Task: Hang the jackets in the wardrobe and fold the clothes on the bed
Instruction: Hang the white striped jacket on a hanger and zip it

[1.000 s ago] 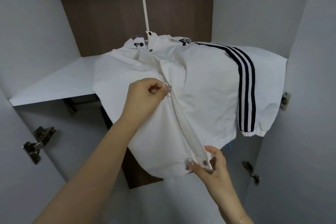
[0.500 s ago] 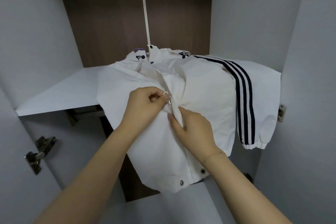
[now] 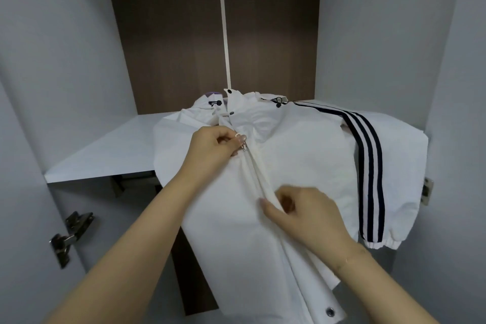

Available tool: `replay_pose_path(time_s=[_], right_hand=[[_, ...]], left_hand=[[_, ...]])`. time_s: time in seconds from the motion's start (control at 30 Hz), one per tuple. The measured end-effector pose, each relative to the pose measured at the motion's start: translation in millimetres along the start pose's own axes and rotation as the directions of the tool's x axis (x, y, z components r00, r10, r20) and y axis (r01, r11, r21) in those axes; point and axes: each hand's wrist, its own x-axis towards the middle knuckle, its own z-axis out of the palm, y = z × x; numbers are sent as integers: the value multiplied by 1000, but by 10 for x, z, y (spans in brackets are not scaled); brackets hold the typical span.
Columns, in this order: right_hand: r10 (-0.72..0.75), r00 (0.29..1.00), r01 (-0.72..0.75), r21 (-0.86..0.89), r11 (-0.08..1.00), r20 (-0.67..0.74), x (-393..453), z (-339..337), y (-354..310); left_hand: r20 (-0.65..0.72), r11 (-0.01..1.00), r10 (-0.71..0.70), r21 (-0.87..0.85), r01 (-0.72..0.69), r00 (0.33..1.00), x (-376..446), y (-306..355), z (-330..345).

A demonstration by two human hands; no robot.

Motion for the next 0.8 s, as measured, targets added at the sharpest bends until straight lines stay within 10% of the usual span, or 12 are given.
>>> replay_pose_path(time_s=[0.27,0.67,0.8], right_hand=[[-191,982,190,-177,966,8,805,4,-387],[-96,991,47,440,897,91,69,94,-15],[-50,991,66,-120,991,127,175,-46,-125]], left_hand=[[8,999,0,37,0,1000,1,-2,-72],[12,993,-110,-32,111,994,344,-45,-73],[66,982,-122,-134,130,990,337,-136,-119]])
